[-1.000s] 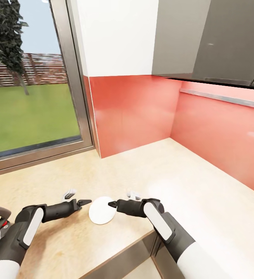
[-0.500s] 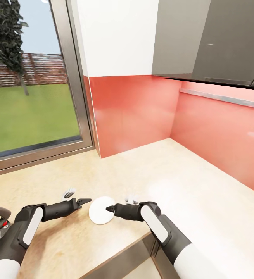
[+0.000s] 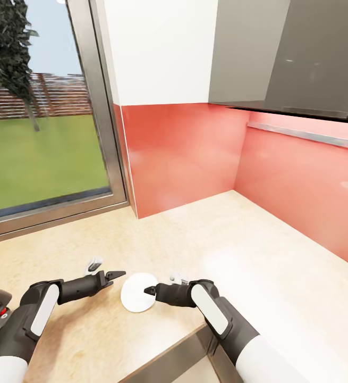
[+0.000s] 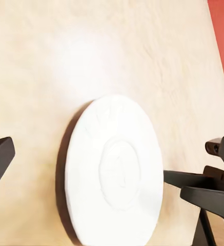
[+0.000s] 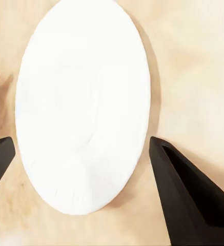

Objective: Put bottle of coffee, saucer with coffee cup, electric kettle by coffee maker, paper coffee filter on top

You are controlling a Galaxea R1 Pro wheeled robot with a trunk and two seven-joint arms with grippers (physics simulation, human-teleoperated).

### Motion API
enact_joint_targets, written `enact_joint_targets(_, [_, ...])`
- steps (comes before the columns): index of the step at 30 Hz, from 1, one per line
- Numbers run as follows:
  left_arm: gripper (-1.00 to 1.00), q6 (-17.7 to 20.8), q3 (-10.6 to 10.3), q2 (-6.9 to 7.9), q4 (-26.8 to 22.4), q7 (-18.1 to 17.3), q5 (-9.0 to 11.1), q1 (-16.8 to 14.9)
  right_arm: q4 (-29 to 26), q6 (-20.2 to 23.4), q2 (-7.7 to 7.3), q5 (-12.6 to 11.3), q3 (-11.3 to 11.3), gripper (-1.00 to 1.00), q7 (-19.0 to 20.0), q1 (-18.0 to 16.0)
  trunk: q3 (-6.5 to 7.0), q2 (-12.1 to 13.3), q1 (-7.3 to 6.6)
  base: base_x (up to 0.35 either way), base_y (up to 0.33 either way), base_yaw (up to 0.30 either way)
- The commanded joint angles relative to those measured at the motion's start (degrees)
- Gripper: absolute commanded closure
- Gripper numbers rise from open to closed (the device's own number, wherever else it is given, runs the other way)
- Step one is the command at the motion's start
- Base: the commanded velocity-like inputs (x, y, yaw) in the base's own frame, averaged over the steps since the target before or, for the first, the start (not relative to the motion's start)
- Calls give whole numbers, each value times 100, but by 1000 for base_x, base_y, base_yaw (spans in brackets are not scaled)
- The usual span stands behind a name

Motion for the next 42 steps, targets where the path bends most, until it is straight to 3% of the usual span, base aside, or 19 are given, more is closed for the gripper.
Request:
enact_joint_targets(1, [-100,24,7,-1,-1,-29,-14,-4,-6,13,-1,-35,7,-100,-61,-4,-12,-12,4,21,0,0])
enact_joint_targets(5, [-100,25,2,-15,-1,-29,18,-1,-6,13,1,-35,7,-100,-61,-1,-12,-12,4,7,0,0])
enact_joint_targets(10, [-100,17,-11,-153,-1,-29,121,-1,-6,13,5,-35,7,-100,-61,-1,-12,-12,4,0,0,0])
enact_joint_targets(25, [-100,25,-19,-178,39,-29,126,34,-6,13,67,-35,7,-100,-61,-2,-12,-12,4,0,0,0])
enact_joint_targets(33, [-100,16,-5,-400,254,-29,128,34,-6,13,69,-35,7,-100,-61,-1,-12,-12,4,0,0,0])
enact_joint_targets(42, [-100,25,16,-418,260,-29,127,34,-4,13,75,-35,7,-100,-63,-1,-12,-12,4,0,0,0])
